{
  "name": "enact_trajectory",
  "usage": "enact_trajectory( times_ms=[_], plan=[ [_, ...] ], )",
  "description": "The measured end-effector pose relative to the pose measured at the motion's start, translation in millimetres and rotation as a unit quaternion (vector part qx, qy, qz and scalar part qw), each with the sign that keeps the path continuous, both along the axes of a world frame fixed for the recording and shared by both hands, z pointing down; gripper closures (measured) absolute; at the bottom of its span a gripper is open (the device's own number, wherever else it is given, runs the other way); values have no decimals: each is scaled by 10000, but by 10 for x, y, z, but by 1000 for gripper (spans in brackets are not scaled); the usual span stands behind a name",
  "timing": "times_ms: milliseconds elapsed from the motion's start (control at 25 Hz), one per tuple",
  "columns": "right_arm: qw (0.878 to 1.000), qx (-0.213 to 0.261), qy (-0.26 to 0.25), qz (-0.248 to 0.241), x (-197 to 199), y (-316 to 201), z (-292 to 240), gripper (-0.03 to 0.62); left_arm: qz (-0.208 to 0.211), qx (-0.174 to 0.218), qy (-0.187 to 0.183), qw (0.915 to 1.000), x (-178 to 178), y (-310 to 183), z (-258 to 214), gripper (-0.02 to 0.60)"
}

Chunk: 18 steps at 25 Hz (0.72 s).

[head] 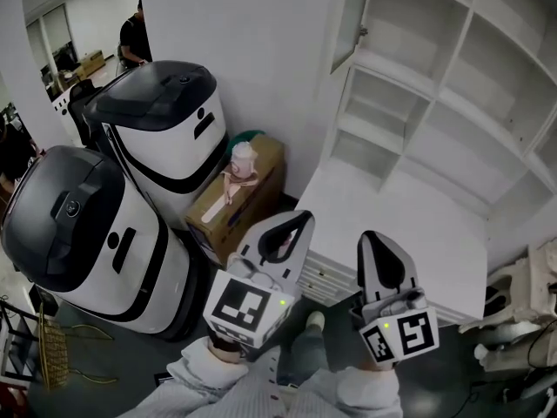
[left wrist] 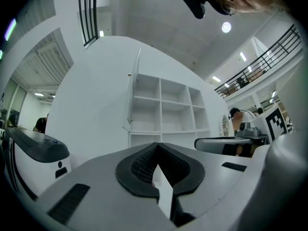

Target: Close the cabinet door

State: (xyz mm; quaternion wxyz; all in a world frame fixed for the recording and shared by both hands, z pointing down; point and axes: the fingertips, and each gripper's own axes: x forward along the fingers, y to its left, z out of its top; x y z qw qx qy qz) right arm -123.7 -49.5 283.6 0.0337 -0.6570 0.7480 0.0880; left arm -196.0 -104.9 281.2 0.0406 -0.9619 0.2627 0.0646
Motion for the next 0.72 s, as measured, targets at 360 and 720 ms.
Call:
enact_trajectory(
  times_ms=[360, 720],
  plan=[
    [9989, 31, 95, -451, 795, -814, -179, 580, -350, 46, 59, 9994, 807, -717, -142, 571],
    [9942, 88, 318, -1028, 1480, -1389, -336, 580, -867, 161, 162, 9960, 1531, -1273, -315, 571]
  ],
)
